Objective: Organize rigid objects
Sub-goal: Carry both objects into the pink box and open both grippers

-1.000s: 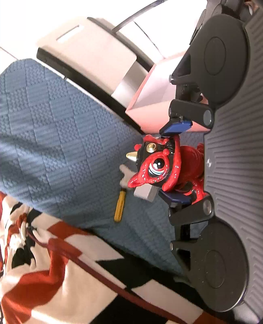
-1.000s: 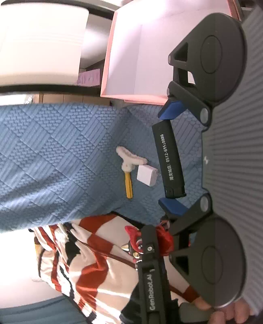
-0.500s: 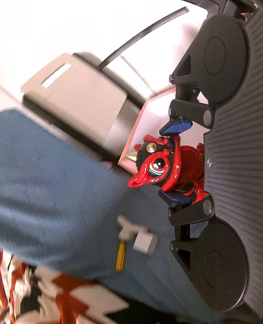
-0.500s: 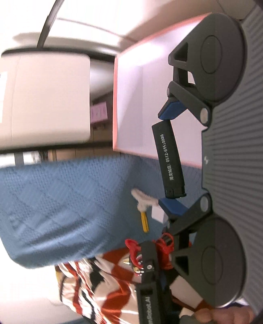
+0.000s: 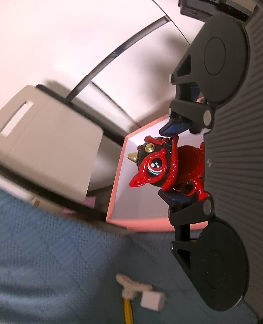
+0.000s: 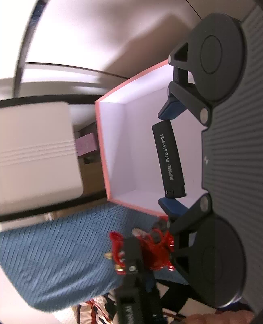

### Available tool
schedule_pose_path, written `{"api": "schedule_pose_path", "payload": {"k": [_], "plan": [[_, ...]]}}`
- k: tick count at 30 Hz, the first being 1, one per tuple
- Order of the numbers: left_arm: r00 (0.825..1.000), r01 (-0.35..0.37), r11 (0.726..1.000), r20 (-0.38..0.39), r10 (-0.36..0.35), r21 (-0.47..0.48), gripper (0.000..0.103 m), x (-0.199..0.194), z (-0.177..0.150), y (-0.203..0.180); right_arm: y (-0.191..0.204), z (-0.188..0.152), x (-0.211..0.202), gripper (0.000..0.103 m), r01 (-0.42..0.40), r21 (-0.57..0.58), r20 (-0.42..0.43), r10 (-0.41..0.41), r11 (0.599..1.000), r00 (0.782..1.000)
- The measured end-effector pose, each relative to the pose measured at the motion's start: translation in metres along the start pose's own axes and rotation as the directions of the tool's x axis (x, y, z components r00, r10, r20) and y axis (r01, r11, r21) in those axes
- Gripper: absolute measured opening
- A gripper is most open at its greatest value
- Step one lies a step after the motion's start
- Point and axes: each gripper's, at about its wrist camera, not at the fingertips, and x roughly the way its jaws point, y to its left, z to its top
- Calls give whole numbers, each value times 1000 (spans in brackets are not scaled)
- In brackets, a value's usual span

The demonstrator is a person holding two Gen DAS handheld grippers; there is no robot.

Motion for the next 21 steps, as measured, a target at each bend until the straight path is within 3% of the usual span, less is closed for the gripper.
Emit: {"api": "schedule_pose_path", "payload": {"k": [6, 12, 15, 21], "plan": [[994, 0, 1000, -106, 0, 7, 63, 60, 22, -10, -25, 16, 28, 86, 11, -9, -51, -12, 1000, 999], [976, 7, 999, -217, 0, 32, 63, 112, 18, -5, -52, 20, 63, 86, 54, 2, -127, -53, 999, 991], [969, -21, 997, -245, 38, 74, 63, 127, 12, -5, -58, 12, 80, 86, 64, -13, -178, -66, 998, 982], [959, -27, 998, -280, 40, 51, 62, 141, 6, 6, -67, -5, 100, 86, 70, -4, -235, -69, 998, 969]]}}
